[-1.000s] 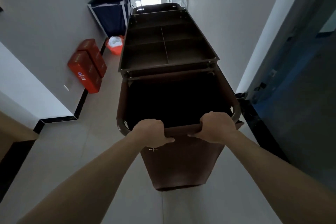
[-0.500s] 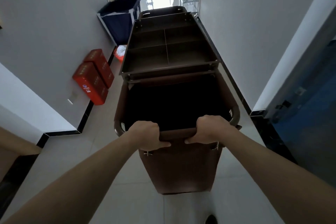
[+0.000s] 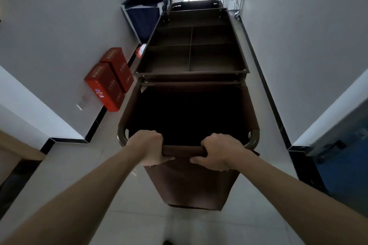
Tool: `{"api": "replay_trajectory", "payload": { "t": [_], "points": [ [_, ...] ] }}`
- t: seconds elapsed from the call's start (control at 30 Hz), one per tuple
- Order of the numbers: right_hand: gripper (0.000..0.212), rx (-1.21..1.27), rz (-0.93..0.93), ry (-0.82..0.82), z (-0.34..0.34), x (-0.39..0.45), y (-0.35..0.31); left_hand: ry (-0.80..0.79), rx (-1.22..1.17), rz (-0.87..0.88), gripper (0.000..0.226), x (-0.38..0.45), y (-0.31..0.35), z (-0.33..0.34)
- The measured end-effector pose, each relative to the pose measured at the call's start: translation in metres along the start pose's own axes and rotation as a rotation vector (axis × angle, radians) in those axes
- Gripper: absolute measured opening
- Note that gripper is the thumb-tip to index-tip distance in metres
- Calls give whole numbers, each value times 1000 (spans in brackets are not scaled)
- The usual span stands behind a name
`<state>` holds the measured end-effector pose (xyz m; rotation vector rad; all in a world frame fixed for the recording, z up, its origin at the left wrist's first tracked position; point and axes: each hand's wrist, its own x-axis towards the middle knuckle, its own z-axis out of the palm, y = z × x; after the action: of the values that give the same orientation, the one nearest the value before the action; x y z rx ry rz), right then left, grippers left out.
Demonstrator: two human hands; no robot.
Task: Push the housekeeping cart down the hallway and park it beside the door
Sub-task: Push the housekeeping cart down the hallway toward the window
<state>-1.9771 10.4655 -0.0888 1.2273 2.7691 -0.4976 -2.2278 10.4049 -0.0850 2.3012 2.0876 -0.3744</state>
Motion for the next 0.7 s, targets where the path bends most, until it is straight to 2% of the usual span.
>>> {"api": "replay_trajectory", "payload": {
  "t": [0.07, 0.27, 0.5, 0.7],
  "points": [
    [68, -8, 0, 47, -4, 23, 6, 28, -7, 8, 55, 20, -11, -3],
    [76, -69, -14, 162, -15, 99, 29, 54, -22, -2, 60, 93, -53, -11],
    [76, -46, 134, 98, -45, 195, 51, 86, -80, 34, 59, 193, -111, -15],
    [73, -151, 150, 317, -62, 280, 77, 156, -108, 84, 58, 282, -160, -18]
  ]
}}
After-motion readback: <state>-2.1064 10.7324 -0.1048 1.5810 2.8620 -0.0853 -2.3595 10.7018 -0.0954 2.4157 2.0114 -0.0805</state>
